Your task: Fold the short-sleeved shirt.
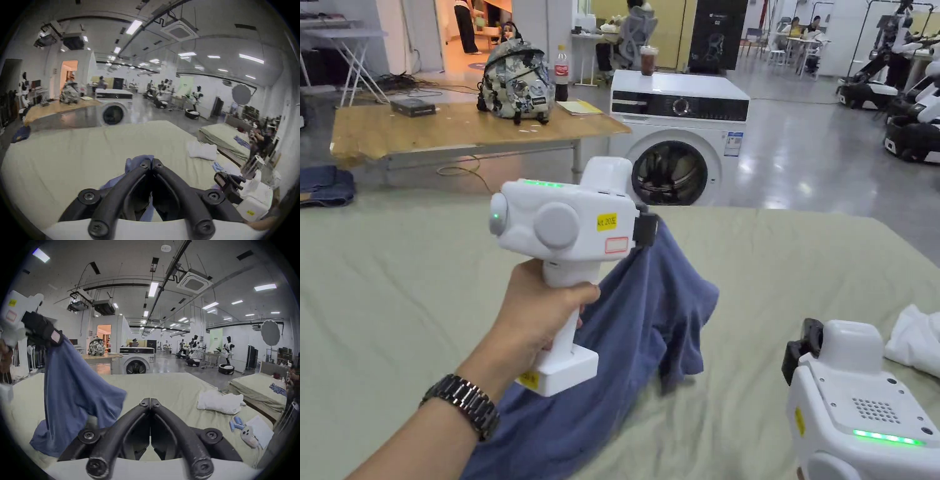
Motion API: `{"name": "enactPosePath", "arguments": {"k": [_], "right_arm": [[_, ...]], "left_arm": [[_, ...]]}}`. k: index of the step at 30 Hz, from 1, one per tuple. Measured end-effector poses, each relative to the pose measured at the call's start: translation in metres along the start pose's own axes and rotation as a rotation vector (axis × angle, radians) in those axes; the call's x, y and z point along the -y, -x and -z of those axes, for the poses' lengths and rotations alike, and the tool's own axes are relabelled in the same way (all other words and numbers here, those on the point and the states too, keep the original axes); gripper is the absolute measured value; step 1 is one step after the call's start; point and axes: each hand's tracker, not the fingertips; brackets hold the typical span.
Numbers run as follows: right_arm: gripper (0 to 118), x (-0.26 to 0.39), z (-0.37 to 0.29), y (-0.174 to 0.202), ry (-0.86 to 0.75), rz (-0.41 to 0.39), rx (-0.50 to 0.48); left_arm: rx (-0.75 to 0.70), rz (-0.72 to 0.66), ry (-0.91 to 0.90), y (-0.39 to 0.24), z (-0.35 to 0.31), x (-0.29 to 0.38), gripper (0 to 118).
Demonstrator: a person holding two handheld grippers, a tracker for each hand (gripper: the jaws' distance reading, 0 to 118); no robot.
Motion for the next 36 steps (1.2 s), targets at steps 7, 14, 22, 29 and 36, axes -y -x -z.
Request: {"name": "enactPosePath", "arguments": {"k": [7, 14, 22, 29, 36], "right_arm": [[0, 0.013, -0.003, -0.029, 0.032, 0.004, 0.054], [0, 0.026, -0.006, -0.038, 0.073, 0.024, 0.07], [0, 0.02, -0.008, -0.028, 0.062, 0.012, 0.041], [0, 0.014, -0.002, -0.002, 0.047, -0.008, -0.011], [0, 0.014, 0.005, 0.021, 0.052, -0.006, -0.065]], "left_arm": [[0.093, 0.014, 0.19, -0.048, 0.056, 0.071, 0], [0.108, 0.047, 0.223, -0.068, 0.058, 0.109, 26], [0.013, -0.054, 0.105, -0.036, -0.007, 0.115, 59], [-0.258, -0.094, 0.026, 0.013, -0.077, 0.149, 22], [-0.405, -0.215, 0.073, 0.069, -0.119, 0.189, 0]]}}
